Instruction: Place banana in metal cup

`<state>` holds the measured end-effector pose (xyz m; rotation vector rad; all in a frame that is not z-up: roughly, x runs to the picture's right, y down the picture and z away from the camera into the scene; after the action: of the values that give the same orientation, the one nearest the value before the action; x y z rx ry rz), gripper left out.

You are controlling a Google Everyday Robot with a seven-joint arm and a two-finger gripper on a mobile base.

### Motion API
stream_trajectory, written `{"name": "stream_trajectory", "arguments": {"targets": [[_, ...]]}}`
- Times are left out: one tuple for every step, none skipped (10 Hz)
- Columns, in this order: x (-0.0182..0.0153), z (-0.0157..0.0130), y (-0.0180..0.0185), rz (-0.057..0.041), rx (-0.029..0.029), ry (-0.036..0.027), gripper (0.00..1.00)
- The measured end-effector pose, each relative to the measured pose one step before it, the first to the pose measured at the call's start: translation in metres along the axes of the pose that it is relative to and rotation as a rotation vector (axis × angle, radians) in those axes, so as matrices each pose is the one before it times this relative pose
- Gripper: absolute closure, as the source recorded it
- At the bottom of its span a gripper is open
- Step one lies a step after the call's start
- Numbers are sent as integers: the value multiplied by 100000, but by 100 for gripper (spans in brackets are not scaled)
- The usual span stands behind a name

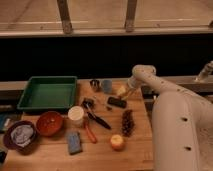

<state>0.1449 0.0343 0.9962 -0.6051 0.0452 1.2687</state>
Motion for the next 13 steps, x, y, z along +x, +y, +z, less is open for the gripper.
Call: {"name": "stream_trajectory", "arguments": {"targets": [[186, 117, 38, -686, -367, 345, 54], [349, 28, -98, -306, -6, 593, 66], [-12, -96, -75, 104, 153, 31, 75], [3, -26, -61, 77, 106, 15, 79], [116, 146, 278, -22, -457, 423, 94], [50, 26, -38, 44, 21, 30, 99], [43, 23, 8, -49, 17, 7, 100], [415, -232, 467, -1000, 27, -75, 100], [248, -964, 93, -626, 733, -1639, 100], [-19, -1492, -247, -648, 1202, -2113, 100], [-180, -1910, -609, -421, 1783, -2486, 100], [-534, -2105, -118, -1113, 1352, -3046, 100], [-338, -1352, -230, -754, 922, -2090, 100]]}}
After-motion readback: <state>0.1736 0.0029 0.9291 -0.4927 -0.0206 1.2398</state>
